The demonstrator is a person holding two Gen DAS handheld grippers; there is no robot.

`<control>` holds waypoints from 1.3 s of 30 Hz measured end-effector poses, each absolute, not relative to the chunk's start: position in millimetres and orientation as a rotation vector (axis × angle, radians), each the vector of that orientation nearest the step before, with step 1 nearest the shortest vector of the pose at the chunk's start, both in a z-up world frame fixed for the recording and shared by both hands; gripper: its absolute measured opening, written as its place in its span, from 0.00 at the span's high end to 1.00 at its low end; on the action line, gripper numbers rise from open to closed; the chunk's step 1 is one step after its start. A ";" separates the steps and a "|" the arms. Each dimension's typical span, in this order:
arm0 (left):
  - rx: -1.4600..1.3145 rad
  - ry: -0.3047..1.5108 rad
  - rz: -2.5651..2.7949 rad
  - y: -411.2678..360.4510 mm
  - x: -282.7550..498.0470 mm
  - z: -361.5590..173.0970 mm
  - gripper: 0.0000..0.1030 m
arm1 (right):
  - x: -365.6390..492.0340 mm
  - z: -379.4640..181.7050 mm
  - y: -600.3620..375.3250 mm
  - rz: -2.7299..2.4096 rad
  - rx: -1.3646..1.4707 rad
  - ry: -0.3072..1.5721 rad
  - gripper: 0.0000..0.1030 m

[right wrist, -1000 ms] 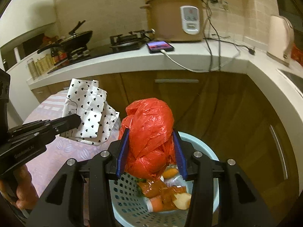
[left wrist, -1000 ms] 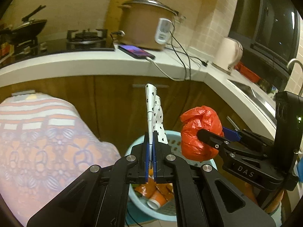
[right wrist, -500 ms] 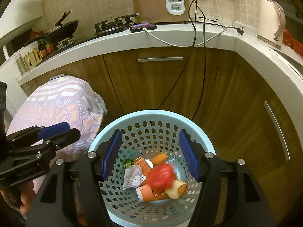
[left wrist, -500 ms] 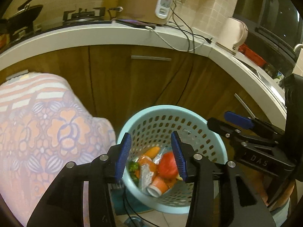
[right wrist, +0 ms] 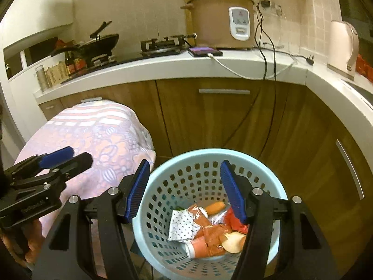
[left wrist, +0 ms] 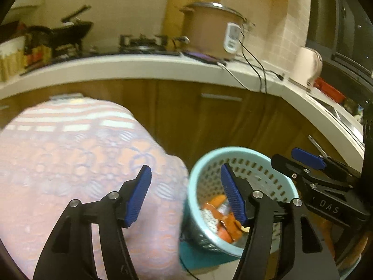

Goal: Collect trash

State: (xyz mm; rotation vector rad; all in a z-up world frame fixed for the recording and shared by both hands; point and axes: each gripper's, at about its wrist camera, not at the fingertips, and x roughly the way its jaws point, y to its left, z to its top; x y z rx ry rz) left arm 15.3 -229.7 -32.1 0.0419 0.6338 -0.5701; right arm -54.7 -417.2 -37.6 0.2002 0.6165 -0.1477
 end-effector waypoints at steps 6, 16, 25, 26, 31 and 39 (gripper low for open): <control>0.055 0.533 -0.457 -204.8 -7.3 -37.7 0.30 | -71.7 -45.2 -391.9 -0.236 0.181 0.543 0.42; 0.074 0.486 -0.325 -175.1 -16.4 -47.1 0.28 | -73.9 -52.8 -359.6 -0.204 0.162 0.548 0.41; -0.020 0.510 -0.216 -146.6 0.7 -46.3 0.23 | -60.9 -49.6 -340.8 -0.165 0.124 0.547 0.41; -0.028 0.512 -0.206 -145.3 2.0 -46.6 0.23 | -59.6 -51.7 -339.6 -0.161 0.122 0.553 0.41; -0.048 0.516 -0.172 -140.5 3.6 -47.5 0.23 | -54.2 -58.5 -335.8 -0.151 0.120 0.572 0.41; -0.050 0.519 -0.158 -139.5 4.3 -48.5 0.23 | -51.4 -62.4 -335.3 -0.149 0.113 0.581 0.41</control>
